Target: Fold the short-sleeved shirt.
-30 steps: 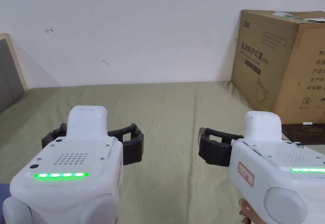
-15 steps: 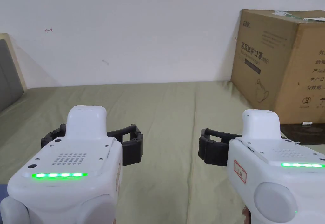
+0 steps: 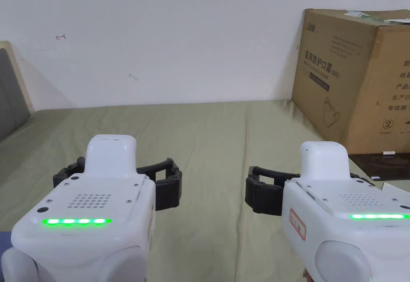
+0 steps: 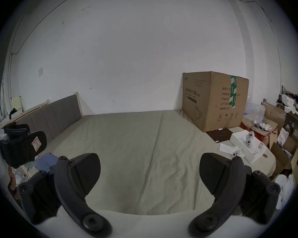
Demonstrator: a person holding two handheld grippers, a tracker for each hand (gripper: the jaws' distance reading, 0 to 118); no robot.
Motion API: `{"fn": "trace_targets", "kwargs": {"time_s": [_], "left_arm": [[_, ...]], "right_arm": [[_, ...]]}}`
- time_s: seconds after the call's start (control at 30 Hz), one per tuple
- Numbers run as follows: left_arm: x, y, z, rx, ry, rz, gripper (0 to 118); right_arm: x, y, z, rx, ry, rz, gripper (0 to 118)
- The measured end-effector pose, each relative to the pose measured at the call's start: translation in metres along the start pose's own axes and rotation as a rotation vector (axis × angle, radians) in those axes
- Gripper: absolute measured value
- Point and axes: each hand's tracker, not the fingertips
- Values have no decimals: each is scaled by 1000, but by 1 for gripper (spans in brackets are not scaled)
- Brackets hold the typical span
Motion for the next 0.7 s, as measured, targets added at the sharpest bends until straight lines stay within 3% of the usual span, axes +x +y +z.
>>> {"fn": "trace_targets", "kwargs": {"time_s": [0.13,0.3,0.47,0.7], "left_arm": [[-1,1,1,4,5,5,107],[-2,0,-1,-5,10,13,107],[-4,-1,0,-9,13,7,107],[-5,-3,0,-11,13,9,107]], "right_arm": [[-1,1,4,7,9,61,114],[6,3,6,32,101,0,114],[1,1,7,80,24,75,114],[1,-1,6,96,38,64,114]]}}
